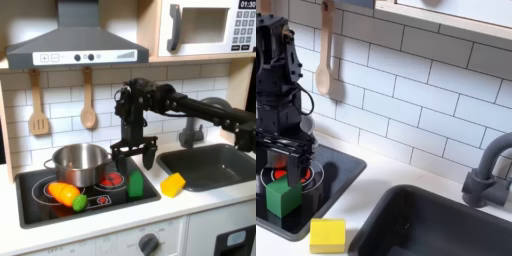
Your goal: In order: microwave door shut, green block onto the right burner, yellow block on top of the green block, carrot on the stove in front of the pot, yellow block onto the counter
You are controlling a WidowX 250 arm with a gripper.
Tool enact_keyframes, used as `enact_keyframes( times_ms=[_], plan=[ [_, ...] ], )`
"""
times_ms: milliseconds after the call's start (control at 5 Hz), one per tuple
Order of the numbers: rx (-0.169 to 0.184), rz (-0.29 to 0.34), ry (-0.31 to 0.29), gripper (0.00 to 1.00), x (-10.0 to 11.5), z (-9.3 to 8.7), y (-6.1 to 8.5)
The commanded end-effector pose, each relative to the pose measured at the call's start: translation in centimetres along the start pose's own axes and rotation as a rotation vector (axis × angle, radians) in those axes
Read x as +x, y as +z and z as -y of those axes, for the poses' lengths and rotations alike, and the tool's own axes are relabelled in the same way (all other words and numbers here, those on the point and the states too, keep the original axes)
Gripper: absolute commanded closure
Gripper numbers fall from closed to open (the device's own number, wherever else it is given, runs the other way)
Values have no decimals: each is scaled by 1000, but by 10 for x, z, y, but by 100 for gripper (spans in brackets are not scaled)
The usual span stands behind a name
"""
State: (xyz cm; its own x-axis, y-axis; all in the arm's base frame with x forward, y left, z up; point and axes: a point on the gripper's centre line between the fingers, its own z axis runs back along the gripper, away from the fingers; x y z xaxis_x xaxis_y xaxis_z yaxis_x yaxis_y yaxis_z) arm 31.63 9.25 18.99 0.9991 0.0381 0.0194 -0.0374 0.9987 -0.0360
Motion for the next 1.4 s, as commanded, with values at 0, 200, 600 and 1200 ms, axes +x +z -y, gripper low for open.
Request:
enact_keyframes(
  times_ms=[0, 200, 600, 1200],
  plan=[
    [0, -19, 3, 0, -6, -4, -7],
    [-2, -26, -5, 0, -7, -1, -9],
    [-3, -44, -3, 0, -10, -2, -16],
    [28, -59, -12, 0, -11, 0, -32]
  ],
)
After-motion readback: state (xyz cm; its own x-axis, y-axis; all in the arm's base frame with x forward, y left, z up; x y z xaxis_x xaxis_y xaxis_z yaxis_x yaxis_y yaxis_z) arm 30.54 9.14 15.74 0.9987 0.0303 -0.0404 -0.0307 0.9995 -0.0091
